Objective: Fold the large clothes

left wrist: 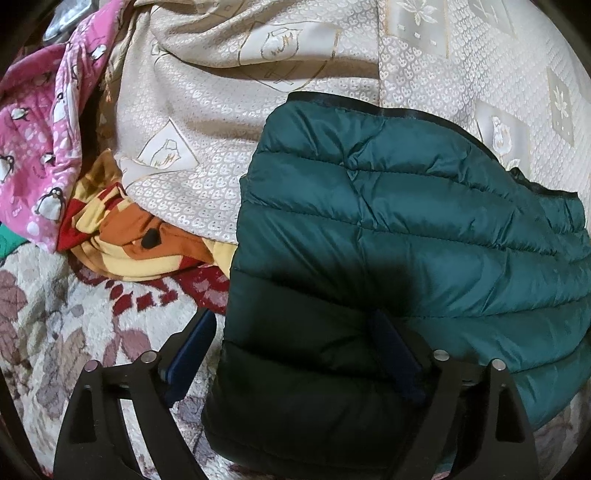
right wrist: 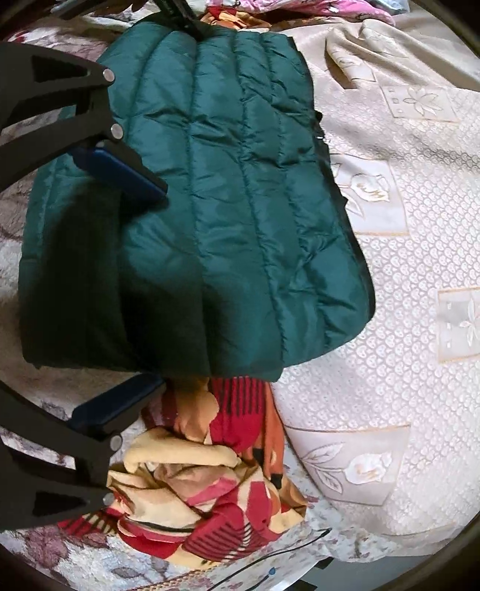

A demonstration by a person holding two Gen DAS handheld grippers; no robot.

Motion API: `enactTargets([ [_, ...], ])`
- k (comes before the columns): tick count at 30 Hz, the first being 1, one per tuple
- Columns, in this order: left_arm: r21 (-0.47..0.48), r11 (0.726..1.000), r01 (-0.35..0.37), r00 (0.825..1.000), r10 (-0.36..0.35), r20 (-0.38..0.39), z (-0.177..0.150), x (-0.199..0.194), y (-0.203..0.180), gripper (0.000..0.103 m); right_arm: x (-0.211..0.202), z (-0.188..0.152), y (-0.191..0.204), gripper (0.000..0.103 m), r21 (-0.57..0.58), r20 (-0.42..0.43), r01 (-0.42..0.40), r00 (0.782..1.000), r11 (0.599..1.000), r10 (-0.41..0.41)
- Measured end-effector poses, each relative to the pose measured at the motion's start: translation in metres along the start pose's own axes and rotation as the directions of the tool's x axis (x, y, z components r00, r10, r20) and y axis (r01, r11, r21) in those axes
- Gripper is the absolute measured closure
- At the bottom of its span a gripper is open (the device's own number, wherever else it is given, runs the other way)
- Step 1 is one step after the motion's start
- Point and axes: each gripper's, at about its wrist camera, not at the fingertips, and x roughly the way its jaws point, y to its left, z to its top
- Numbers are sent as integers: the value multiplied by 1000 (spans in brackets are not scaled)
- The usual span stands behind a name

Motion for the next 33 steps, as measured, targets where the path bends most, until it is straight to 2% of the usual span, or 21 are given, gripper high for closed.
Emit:
enactTargets([
  [4, 7, 1000, 13, 1000, -13, -20, 3, -2, 3, 38, 2, 0, 7, 6, -32, -7, 7, 1000, 999, -7],
  [8, -28, 996, 89, 996, -89, -3, 10, -9, 11, 38, 3, 4, 0, 2, -9, 2, 3, 1000, 1000, -3],
  [11, -111, 978, 178, 984, -178, 11, 18, -9, 24, 38, 9, 6, -15, 0, 37, -8, 4, 1000, 999, -3],
  [15, -200, 948, 248, 962, -265, -61, 21, 15, 37, 38, 30, 5, -35, 0, 121, -53, -78, 995, 990, 85],
  [17, -237, 928, 287, 947, -312, -73, 18, 27, 43, 32, 39, 5, -40, 0, 142, -58, -123, 989, 982, 133],
  [20, -268, 908, 323, 934, -351, -63, 14, 35, 48, 26, 57, 7, -48, 0, 177, -78, -205, 972, 963, 221],
  [23, -300, 884, 360, 915, -397, -73, 12, 46, 50, 23, 78, 9, -56, 0, 219, -95, -292, 943, 931, 319],
  [28, -322, 862, 391, 896, -437, -80, 9, 60, 41, 22, 98, 10, -60, 0, 277, -110, -369, 905, 887, 410],
  [30, -318, 865, 390, 895, -436, -89, 9, 60, 37, 27, 101, 9, -61, 0, 298, -109, -383, 896, 874, 430],
  [32, -287, 874, 392, 899, -431, -83, 11, 54, 32, 48, 98, 8, -57, 3, 301, -96, -398, 891, 866, 443],
  [33, -265, 882, 389, 903, -422, -80, 12, 47, 28, 53, 94, 8, -56, 9, 299, -88, -397, 894, 868, 440],
])
